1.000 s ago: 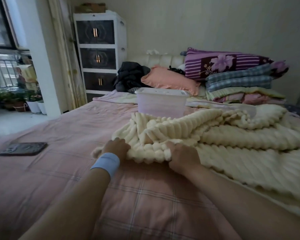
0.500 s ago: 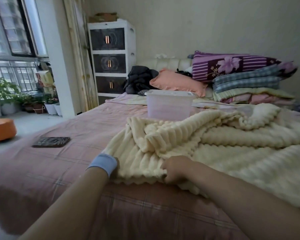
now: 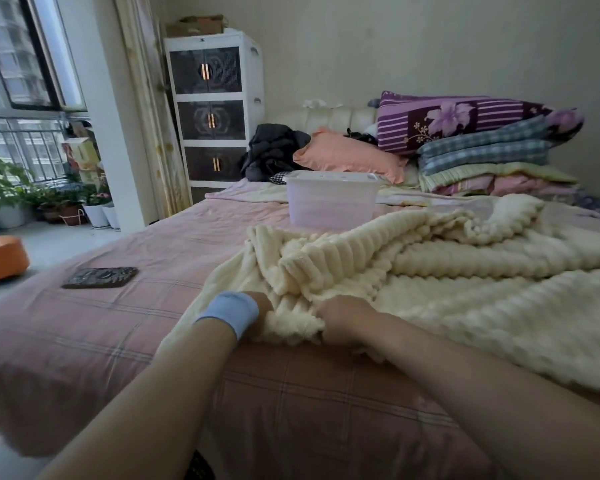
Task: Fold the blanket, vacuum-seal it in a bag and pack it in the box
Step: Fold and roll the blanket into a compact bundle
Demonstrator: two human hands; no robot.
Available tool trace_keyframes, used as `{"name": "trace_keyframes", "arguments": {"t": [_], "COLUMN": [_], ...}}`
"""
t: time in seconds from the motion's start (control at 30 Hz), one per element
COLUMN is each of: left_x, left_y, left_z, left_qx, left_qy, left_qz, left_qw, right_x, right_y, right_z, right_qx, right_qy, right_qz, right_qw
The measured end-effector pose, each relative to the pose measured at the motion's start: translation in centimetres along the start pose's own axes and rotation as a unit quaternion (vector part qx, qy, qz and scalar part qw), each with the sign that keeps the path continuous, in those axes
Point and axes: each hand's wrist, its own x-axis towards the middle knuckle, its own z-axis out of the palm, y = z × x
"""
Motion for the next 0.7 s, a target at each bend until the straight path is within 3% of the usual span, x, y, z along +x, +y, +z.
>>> {"name": "trace_keyframes", "arguments": {"t": [0.07, 0.1, 0.17, 0.2, 0.27, 0.37, 0.47, 0.53, 0.63, 0.7], "left_x": [-0.9, -1.2, -2.0, -2.4, -1.9, -0.3, 1.6, 4.0, 8.7, 11.2], "left_y": [0.0, 0.2, 1.3, 2.0, 3.7, 7.3, 11.1, 12.4, 11.6, 10.8], "left_z": [-0.2, -0.3, -1.5, -2.4, -4.3, -6.9, -8.3, -7.9, -6.4, -5.9], "left_qx": [-0.003, -0.066, -0.203, -0.231, -0.236, -0.242, -0.149, -0.07, -0.057, -0.047], "left_qy": [-0.127, -0.187, -0.241, -0.217, -0.087, 0.146, 0.215, 0.167, 0.034, 0.023], "left_qz": [-0.017, -0.022, -0.019, -0.003, 0.032, 0.115, 0.163, 0.136, 0.067, 0.06], "left_qw": [0.992, 0.98, 0.949, 0.948, 0.967, 0.952, 0.951, 0.974, 0.996, 0.997], "right_x": [0.0, 0.0, 0.1, 0.1, 0.1, 0.9, 2.6, 3.7, 6.2, 8.0], "right_y": [0.4, 1.0, 2.9, 4.0, 6.2, 10.1, 13.6, 15.4, 17.9, 18.9], "right_z": [0.4, 0.3, -0.6, -1.2, -2.4, -3.1, -2.6, -2.2, -1.2, -0.6], "right_qx": [0.061, 0.117, 0.246, 0.311, 0.377, 0.225, 0.113, 0.099, 0.046, 0.036], "right_qy": [-0.109, -0.147, -0.147, -0.116, -0.021, 0.099, 0.115, 0.116, 0.102, 0.078], "right_qz": [-0.007, -0.007, 0.017, 0.036, 0.068, 0.1, 0.146, 0.146, 0.145, 0.145], "right_qw": [0.992, 0.982, 0.958, 0.942, 0.924, 0.964, 0.976, 0.977, 0.983, 0.986]}}
